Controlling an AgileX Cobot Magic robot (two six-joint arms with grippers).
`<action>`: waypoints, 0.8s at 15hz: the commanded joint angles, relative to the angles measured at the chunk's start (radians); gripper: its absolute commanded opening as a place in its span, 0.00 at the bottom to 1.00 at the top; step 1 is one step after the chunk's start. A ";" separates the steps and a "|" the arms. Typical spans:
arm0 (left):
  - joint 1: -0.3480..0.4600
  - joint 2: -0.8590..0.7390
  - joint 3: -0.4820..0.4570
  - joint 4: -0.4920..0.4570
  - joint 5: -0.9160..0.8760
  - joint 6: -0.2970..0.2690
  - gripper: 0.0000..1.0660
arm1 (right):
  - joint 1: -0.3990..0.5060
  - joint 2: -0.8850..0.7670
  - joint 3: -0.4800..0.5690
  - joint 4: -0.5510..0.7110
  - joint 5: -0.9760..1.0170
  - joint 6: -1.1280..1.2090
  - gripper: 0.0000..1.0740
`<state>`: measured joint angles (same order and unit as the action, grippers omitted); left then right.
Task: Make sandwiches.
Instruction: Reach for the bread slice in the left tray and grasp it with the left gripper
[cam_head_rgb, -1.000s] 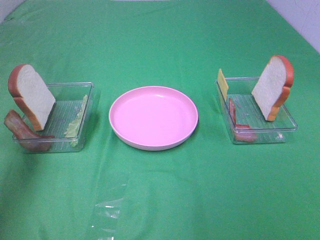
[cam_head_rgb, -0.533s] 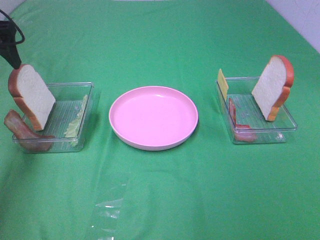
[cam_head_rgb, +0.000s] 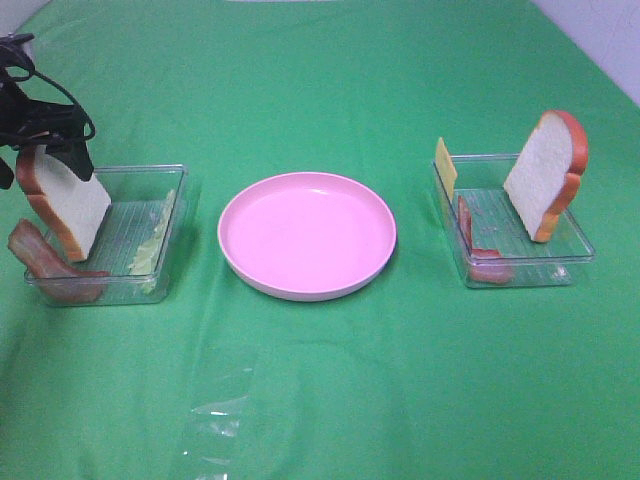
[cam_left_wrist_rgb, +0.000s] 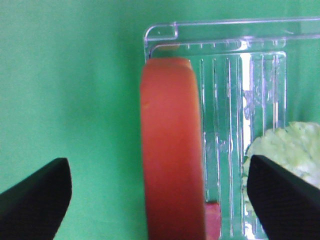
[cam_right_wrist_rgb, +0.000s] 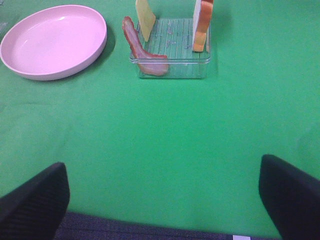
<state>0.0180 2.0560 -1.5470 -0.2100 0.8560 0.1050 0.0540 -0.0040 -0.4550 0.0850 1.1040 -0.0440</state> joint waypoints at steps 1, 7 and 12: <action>0.004 0.000 -0.005 -0.008 -0.040 0.024 0.74 | -0.006 -0.024 0.004 -0.007 -0.007 0.000 0.92; 0.004 0.000 -0.005 -0.053 -0.051 0.024 0.41 | -0.006 -0.024 0.004 -0.007 -0.007 0.000 0.92; 0.004 0.000 -0.005 -0.053 -0.051 0.023 0.07 | -0.006 -0.024 0.004 -0.007 -0.007 0.000 0.92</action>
<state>0.0180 2.0560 -1.5470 -0.2600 0.8080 0.1250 0.0540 -0.0040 -0.4550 0.0850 1.1040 -0.0440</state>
